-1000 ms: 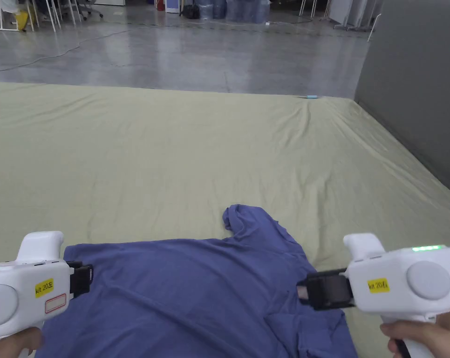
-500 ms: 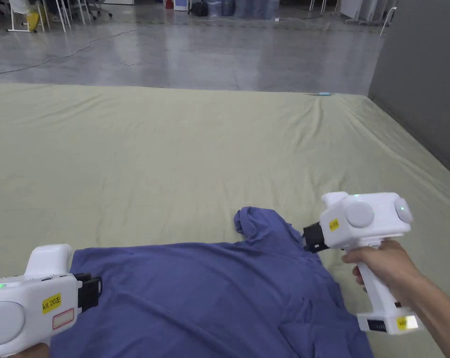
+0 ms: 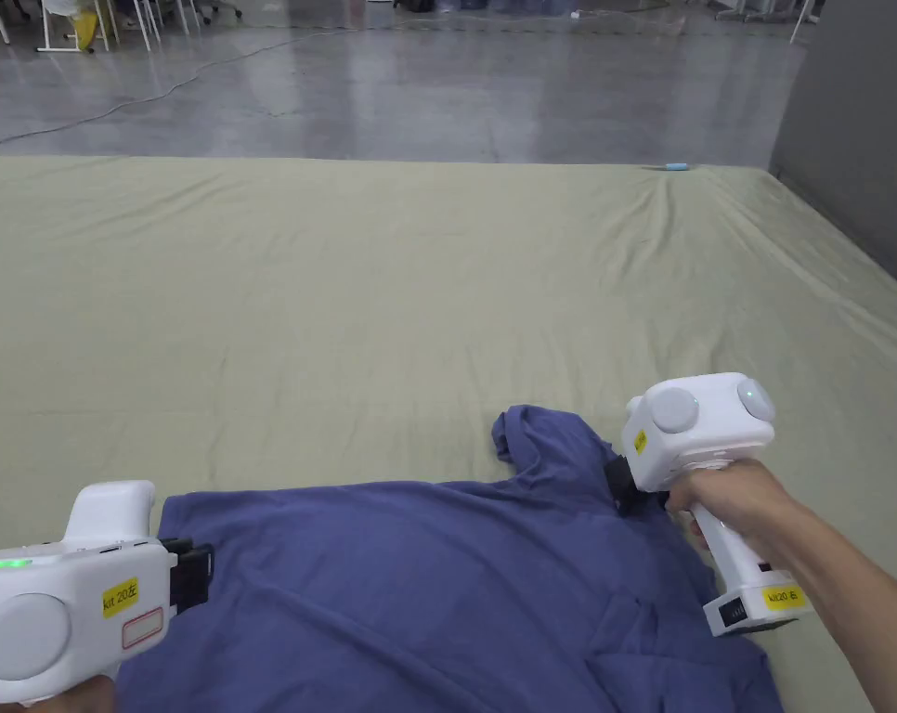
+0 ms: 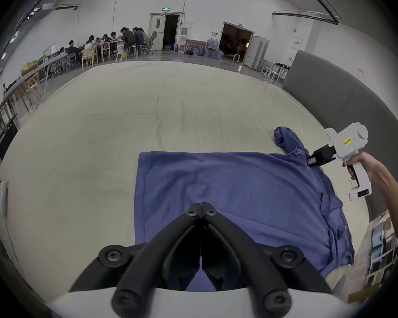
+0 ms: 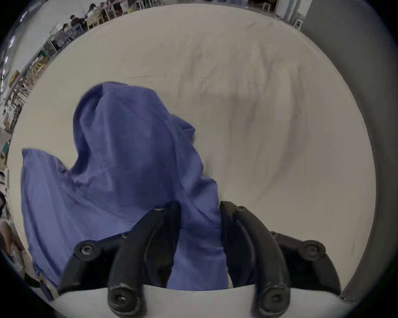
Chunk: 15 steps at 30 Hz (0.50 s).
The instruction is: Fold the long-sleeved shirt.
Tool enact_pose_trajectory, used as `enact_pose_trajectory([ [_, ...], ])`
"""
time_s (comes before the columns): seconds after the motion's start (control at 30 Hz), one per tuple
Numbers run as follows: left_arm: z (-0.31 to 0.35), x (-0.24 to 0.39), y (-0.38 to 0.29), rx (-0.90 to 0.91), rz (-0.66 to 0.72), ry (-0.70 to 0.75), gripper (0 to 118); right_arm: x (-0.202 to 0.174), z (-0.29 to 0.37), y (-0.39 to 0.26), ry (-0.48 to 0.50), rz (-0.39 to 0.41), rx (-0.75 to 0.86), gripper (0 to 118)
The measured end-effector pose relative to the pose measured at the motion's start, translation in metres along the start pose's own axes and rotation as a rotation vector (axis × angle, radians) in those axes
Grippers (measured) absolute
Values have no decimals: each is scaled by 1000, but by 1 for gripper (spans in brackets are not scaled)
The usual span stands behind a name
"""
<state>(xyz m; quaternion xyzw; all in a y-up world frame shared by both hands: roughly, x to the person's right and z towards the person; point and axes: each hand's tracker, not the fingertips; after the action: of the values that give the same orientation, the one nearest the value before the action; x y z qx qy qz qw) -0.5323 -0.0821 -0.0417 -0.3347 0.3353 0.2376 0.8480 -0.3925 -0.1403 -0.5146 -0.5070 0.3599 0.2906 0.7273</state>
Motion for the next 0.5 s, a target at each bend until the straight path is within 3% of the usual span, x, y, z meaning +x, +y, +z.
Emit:
enact_pose_trajectory([
  [0.03,0,1,0,13,1,10,0,-3,0,1,-15,36,-8,28],
  [0.1,-4,0,8,21,4,16,0,-3,-12,9,-33,65,-35,3],
  [0.2,-15,-12,34,46,82,61,0,-3,-13,9,-31,60,-25,2],
  [0.23,-24,-19,45,45,105,80,13,1,-10,2,-24,49,-20,2],
  [0.27,-36,-25,56,17,105,80,62,3,-12,2,-15,35,-17,2],
  [0.3,-50,-31,64,-33,119,95,101,6,-15,2,-4,13,-16,2],
  [0.33,-66,-36,71,-84,122,120,114,7,-12,-3,6,-7,-14,2],
  [0.5,-123,-47,83,-167,99,206,113,4,-7,-3,15,-18,-22,2],
])
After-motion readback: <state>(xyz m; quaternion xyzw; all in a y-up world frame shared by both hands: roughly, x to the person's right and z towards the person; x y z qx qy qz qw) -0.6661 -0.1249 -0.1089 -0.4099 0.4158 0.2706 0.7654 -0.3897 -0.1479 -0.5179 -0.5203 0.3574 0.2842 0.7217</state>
